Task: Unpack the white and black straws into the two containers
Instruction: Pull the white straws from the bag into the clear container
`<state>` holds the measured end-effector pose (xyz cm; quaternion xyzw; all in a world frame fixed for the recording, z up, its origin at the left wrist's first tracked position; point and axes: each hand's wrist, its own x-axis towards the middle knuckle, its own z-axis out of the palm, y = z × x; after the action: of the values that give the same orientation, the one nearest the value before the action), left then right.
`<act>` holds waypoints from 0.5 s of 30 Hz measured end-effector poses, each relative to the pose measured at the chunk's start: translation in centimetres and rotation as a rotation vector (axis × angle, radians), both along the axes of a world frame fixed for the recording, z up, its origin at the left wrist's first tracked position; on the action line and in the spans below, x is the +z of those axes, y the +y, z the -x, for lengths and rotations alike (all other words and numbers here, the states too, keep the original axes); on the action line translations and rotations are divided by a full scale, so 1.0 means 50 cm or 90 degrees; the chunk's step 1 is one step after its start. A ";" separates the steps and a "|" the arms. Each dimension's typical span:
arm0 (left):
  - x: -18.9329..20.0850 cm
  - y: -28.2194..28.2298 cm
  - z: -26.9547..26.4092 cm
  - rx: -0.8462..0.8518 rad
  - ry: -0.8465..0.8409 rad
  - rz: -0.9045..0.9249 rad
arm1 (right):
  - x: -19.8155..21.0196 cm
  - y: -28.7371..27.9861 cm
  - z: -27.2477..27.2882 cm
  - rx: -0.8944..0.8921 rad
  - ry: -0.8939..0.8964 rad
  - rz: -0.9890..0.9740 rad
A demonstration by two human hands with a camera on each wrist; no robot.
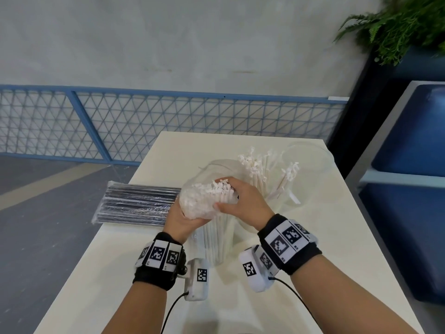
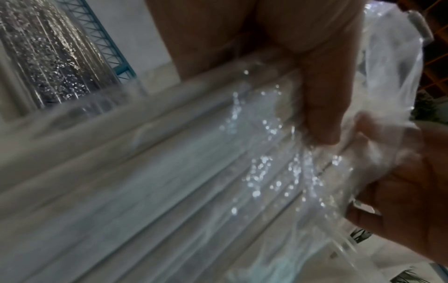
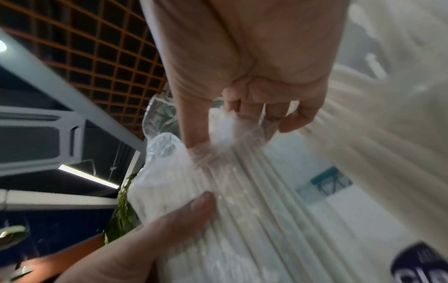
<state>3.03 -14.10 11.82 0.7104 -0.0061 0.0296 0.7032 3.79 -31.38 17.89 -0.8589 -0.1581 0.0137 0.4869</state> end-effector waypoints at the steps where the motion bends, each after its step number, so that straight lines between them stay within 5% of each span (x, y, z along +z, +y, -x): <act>1: 0.002 0.001 0.001 -0.008 -0.002 -0.004 | -0.005 0.001 0.002 0.011 0.026 -0.033; 5: 0.006 -0.001 0.002 -0.050 0.013 -0.019 | -0.032 0.009 0.009 0.011 0.095 -0.166; 15: 0.015 -0.014 0.003 -0.008 0.025 -0.036 | -0.035 0.033 0.021 -0.110 0.043 -0.301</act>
<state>2.90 -14.82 12.60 0.7306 0.0024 0.0116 0.6827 2.74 -29.74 16.15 -0.7304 -0.0667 -0.0364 0.6787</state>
